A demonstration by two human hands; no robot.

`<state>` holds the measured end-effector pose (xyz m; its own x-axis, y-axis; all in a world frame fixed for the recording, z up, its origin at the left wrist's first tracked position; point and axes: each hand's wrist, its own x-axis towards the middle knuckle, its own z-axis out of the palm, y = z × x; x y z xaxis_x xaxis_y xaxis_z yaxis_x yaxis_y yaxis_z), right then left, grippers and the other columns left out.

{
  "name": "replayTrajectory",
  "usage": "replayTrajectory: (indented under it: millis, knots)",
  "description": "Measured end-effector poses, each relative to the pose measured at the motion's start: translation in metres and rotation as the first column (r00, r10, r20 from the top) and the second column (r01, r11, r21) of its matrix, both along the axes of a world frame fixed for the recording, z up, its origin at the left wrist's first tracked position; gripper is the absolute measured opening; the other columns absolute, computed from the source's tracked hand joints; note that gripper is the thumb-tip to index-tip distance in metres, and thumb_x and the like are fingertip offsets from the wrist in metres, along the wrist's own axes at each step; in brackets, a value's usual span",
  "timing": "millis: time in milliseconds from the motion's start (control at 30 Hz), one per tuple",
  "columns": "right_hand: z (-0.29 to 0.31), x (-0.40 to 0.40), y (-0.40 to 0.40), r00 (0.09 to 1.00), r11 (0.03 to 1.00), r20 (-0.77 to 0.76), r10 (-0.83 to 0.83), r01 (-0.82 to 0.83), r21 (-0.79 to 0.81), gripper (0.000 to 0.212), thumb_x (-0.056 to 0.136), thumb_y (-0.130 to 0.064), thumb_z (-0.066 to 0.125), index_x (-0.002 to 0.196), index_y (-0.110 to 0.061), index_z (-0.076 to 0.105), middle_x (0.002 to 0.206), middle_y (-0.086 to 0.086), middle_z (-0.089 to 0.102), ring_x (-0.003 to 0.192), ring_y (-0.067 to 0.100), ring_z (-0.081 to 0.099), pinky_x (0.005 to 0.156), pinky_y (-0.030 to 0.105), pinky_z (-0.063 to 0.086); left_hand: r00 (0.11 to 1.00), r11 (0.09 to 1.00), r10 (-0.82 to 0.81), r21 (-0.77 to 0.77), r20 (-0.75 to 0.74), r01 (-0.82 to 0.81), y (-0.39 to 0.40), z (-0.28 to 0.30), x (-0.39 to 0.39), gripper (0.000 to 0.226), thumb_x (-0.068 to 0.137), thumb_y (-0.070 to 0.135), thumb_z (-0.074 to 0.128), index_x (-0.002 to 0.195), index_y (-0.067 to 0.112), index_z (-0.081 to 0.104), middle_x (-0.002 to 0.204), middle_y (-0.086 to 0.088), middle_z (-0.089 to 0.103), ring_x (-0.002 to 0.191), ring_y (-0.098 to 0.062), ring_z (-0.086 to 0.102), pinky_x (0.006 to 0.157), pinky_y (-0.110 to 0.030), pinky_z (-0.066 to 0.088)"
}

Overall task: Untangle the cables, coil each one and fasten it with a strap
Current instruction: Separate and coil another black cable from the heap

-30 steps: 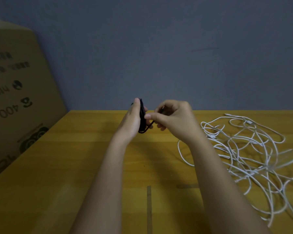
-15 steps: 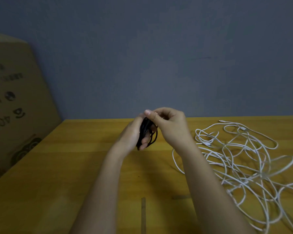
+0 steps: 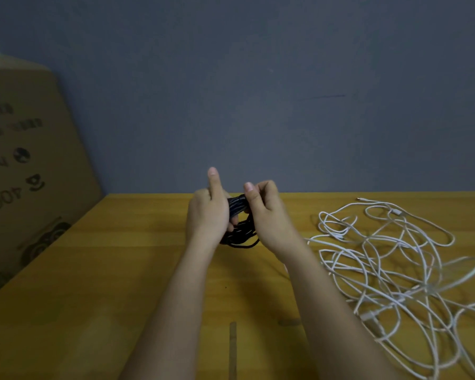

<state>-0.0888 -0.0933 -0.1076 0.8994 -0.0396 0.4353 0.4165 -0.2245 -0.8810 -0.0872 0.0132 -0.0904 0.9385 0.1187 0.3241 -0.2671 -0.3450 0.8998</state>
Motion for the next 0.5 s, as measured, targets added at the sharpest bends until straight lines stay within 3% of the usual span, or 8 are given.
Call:
replayTrajectory:
  millis: [67, 200, 367, 433, 500]
  knots:
    - [-0.004, 0.001, 0.003, 1.0, 0.999, -0.007, -0.028, 0.028, 0.034, 0.026, 0.101, -0.037, 0.04, 0.088, -0.015, 0.04, 0.077, -0.001, 0.047, 0.067, 0.009, 0.043, 0.065, 0.025, 0.037, 0.998, 0.998, 0.056, 0.027, 0.031, -0.057, 0.0, -0.002, 0.002, 0.082, 0.099, 0.056, 0.009, 0.05, 0.011, 0.058, 0.042, 0.001, 0.055, 0.04, -0.011, 0.053, 0.05, -0.026, 0.042]
    - [-0.003, 0.0, 0.004, 0.993, 0.989, -0.006, -0.117, 0.117, 0.088, 0.024, 0.102, -0.036, 0.037, 0.085, -0.018, 0.039, 0.076, -0.005, 0.049, 0.064, 0.005, 0.046, 0.063, 0.024, 0.039, 0.998, 0.998, -0.062, -0.011, 0.007, 0.062, -0.003, -0.002, 0.005, 0.082, 0.097, 0.059, 0.007, 0.051, 0.013, 0.057, 0.046, 0.003, 0.055, 0.044, -0.006, 0.051, 0.056, -0.028, 0.038]
    - [-0.002, 0.003, 0.002, 0.962, 0.943, -0.009, -0.271, 0.268, 0.199, 0.024, 0.102, -0.033, 0.036, 0.088, -0.014, 0.039, 0.069, -0.005, 0.05, 0.058, 0.002, 0.047, 0.064, 0.028, 0.039, 0.971, 0.971, -0.226, -0.062, 0.075, 0.231, -0.009, -0.003, 0.002, 0.068, 0.086, 0.067, 0.018, 0.088, 0.014, 0.061, 0.057, 0.005, 0.058, 0.054, -0.009, 0.053, 0.06, -0.027, 0.043]
    - [0.0, 0.002, 0.005, 0.949, 0.924, -0.01, -0.314, 0.308, 0.227, 0.024, 0.102, -0.032, 0.036, 0.086, -0.015, 0.04, 0.072, -0.004, 0.05, 0.064, 0.007, 0.047, 0.067, 0.031, 0.037, 0.97, 0.989, -0.148, 0.014, 0.195, 0.149, -0.013, -0.006, -0.002, 0.061, 0.084, 0.066, 0.024, 0.088, 0.016, 0.058, 0.059, 0.005, 0.056, 0.054, -0.008, 0.052, 0.057, -0.028, 0.042]
    - [-0.001, 0.0, 0.01, 0.94, 0.908, -0.036, -0.338, 0.336, 0.25, 0.024, 0.102, -0.03, 0.038, 0.081, -0.017, 0.04, 0.073, -0.004, 0.05, 0.066, 0.012, 0.048, 0.07, 0.032, 0.039, 0.959, 0.999, -0.023, 0.029, 0.283, 0.015, -0.015, -0.009, -0.005, 0.057, 0.09, 0.059, 0.029, 0.08, 0.01, 0.055, 0.059, -0.003, 0.055, 0.056, -0.017, 0.053, 0.058, -0.037, 0.043]
